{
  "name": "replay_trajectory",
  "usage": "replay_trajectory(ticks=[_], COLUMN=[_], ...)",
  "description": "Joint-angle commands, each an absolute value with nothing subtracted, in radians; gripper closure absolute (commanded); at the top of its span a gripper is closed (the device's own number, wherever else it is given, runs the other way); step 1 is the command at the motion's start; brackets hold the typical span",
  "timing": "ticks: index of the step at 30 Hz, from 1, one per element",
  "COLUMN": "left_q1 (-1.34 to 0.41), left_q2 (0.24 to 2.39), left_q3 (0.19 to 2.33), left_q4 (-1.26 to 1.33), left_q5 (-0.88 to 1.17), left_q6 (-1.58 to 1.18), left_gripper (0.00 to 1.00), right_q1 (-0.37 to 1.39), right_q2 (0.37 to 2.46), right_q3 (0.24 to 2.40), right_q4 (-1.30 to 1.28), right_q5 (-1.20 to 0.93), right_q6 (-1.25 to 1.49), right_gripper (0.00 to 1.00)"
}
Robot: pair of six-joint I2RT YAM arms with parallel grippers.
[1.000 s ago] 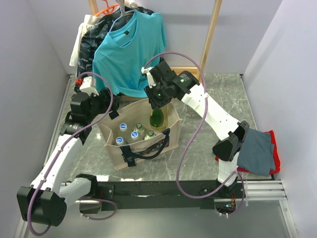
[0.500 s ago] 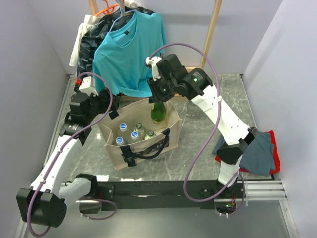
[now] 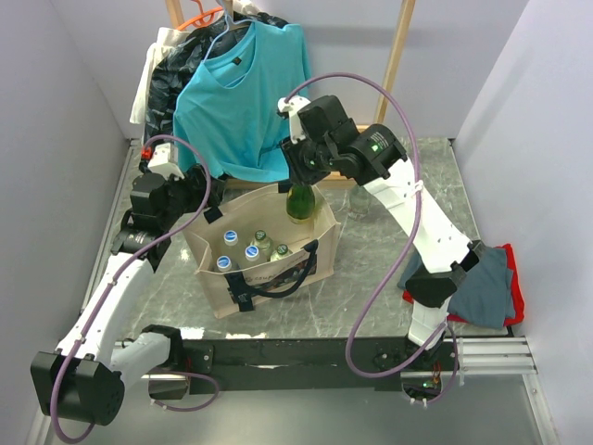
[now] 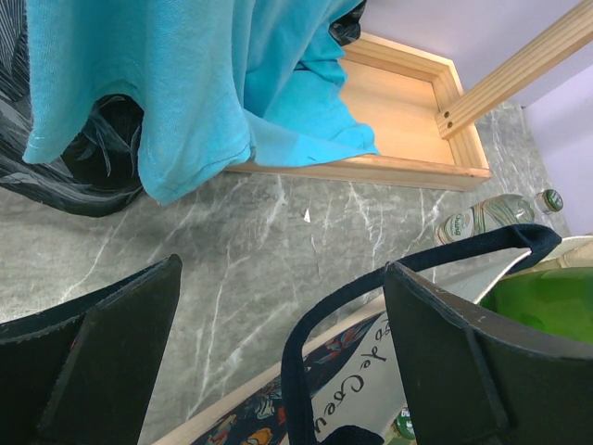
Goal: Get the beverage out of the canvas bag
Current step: Take out the drink from the canvas bag.
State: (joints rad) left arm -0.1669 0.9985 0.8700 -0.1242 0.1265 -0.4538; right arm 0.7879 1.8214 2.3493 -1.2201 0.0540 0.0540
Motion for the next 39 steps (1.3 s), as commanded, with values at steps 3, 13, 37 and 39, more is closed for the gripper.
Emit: replay_trajectory(ticks=[3, 13, 37, 39], left_q1=[-0.163, -0.163, -0.163, -0.163], left_q2=[0.989, 0.986, 0.989, 0.989], left_q3=[0.894, 0.894, 0.891, 0.890], left_q4=[-0.109, -0.107, -0.098, -0.101], left_q5=[0.129, 0.129, 0.135, 0.135], left_q6=[-0.442, -0.443, -0.446, -0.445], left_gripper=[0.04, 0.04, 0.04, 0.04], right_q1=[0.796, 0.808, 0.816, 0.816], right_q2=[1.690, 1.637, 1.531, 1.517], right_q3=[2.362, 2.336, 2.264, 2.257], right_q4=[-1.042, -0.979, -0.819, -0.798], right_q5=[0.095, 0.132, 0.364, 0.365], right_q6=[0.041, 0.041, 0.021, 0.017], right_gripper=[1.00, 1.00, 1.00, 1.00])
